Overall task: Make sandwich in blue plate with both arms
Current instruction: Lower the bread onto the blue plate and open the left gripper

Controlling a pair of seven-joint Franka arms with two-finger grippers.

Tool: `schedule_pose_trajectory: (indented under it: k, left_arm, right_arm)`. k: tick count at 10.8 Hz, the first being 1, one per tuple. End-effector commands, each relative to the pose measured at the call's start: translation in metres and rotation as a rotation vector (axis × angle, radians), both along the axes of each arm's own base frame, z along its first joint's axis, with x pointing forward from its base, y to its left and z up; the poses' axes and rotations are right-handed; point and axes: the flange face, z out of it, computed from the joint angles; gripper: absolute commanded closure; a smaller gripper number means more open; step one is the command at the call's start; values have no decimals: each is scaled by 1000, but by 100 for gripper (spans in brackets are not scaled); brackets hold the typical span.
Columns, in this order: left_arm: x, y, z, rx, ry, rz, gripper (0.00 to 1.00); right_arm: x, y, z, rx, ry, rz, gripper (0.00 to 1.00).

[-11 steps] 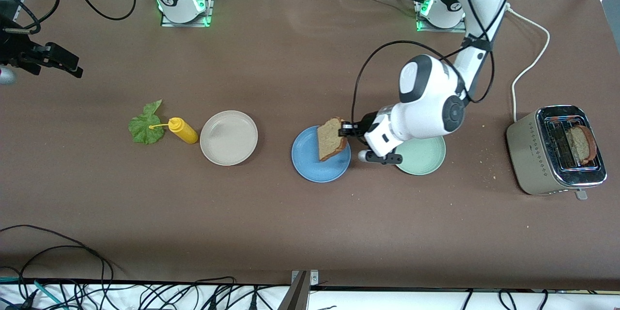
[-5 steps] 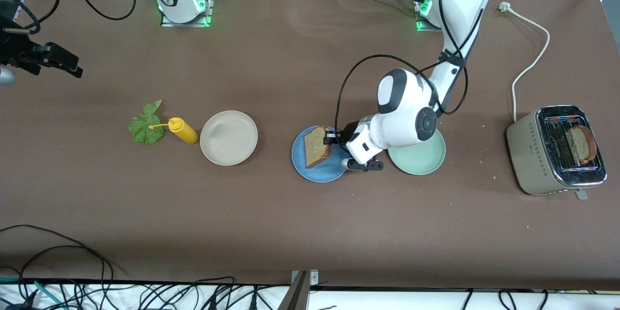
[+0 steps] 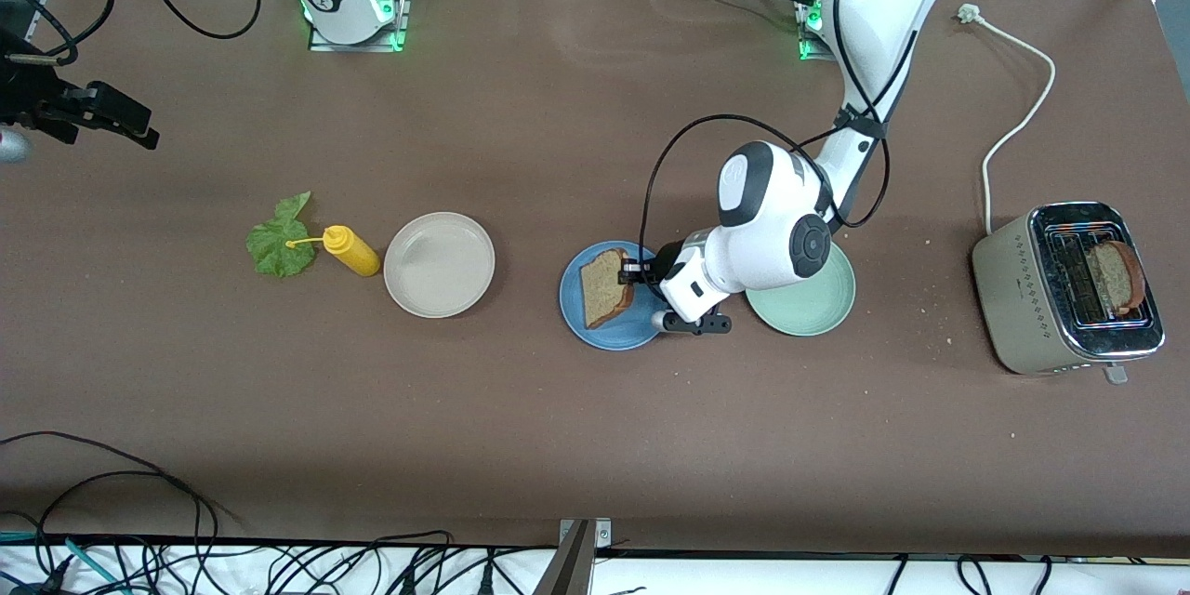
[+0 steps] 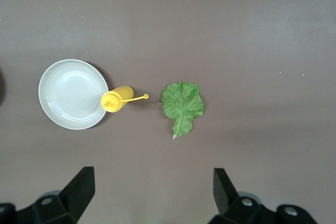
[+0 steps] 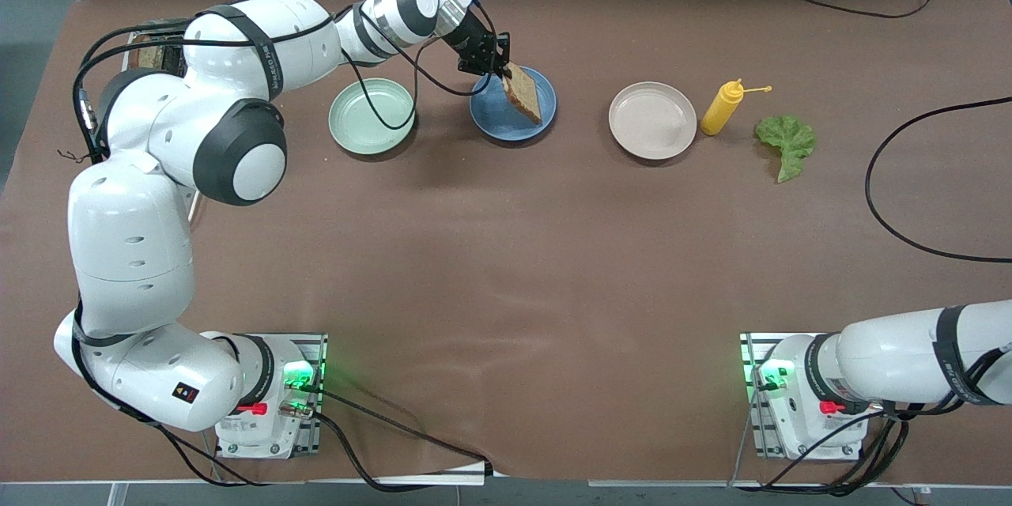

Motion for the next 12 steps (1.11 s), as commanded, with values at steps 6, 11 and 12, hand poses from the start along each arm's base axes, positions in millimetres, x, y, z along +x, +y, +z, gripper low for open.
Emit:
schedule_pose_trajectory:
  k: [6,11,12]
  left_arm:
    - [13,14,-43,20,-74,-35,90]
    - [18,39,-62,64,-87,-48,0]
    - [21,46,-61,69,-92,-40,0]
  right_arm:
    - [-3,0,4,16,0,-13,0]
    - [-2,-9,-3,17,17,-32,0]
    - [4,-12,-14,16,38,-17,0]
